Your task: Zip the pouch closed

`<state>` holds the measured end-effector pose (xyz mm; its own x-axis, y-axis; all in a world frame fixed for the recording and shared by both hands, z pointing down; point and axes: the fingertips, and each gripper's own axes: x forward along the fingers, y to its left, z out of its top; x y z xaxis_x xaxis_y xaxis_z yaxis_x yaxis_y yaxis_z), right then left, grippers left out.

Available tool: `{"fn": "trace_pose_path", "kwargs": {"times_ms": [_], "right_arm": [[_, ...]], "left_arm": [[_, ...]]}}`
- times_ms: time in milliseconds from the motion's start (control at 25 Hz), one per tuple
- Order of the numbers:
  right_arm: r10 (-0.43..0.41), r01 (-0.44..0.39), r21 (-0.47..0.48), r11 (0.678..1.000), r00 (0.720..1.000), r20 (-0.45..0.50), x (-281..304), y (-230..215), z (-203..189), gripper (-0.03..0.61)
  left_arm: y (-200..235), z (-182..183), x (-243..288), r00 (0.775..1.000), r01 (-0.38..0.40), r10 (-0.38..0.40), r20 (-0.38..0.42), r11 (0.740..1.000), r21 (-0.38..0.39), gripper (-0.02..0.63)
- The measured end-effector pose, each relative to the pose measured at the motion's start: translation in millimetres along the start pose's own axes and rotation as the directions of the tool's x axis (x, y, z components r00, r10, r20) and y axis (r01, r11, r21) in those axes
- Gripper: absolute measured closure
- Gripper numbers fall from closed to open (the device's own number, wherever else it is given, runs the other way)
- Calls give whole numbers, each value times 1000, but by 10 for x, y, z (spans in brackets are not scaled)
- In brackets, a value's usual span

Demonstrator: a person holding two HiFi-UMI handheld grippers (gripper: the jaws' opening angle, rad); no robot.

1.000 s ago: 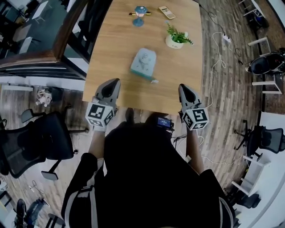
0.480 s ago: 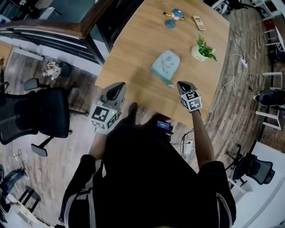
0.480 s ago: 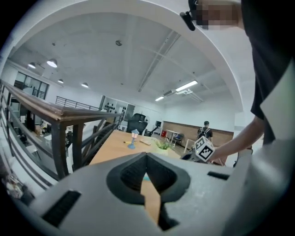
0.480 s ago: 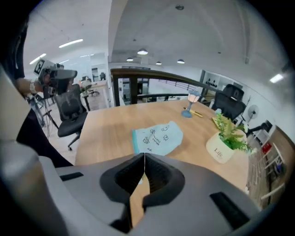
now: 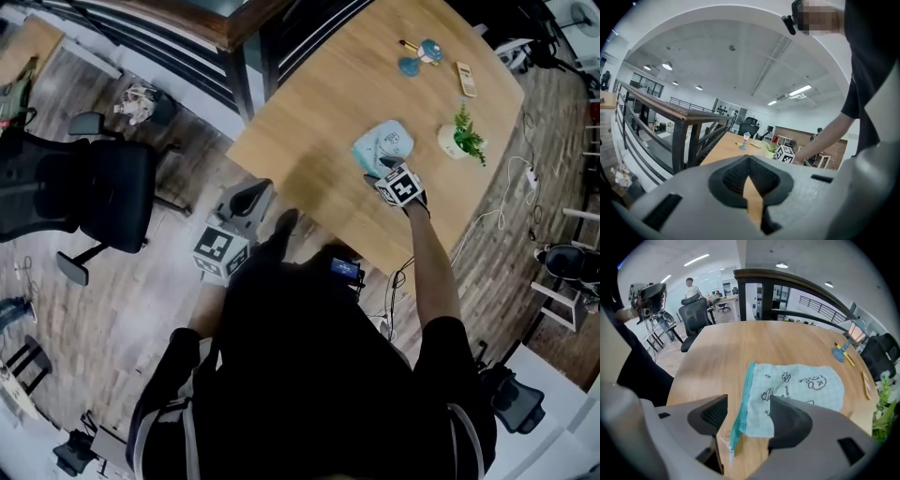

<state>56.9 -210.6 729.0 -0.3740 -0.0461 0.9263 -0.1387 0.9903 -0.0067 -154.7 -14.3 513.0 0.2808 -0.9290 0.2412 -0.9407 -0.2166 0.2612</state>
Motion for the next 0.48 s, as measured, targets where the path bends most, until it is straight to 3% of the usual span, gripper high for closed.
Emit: {"fn": "trace_pose_path", "kwargs": {"times_ms": [240,480], "right_arm": [[-15,14,27,1000,999,29,34,-139,201,302],[-9,9,65,998,1000,6,120,-216,144,306]], "left_arm": [[29,-63,-53,1000,-13,13,-18,1000,2,614],[40,-24,-45,1000,-27,27,-11,1000,0,614]]}}
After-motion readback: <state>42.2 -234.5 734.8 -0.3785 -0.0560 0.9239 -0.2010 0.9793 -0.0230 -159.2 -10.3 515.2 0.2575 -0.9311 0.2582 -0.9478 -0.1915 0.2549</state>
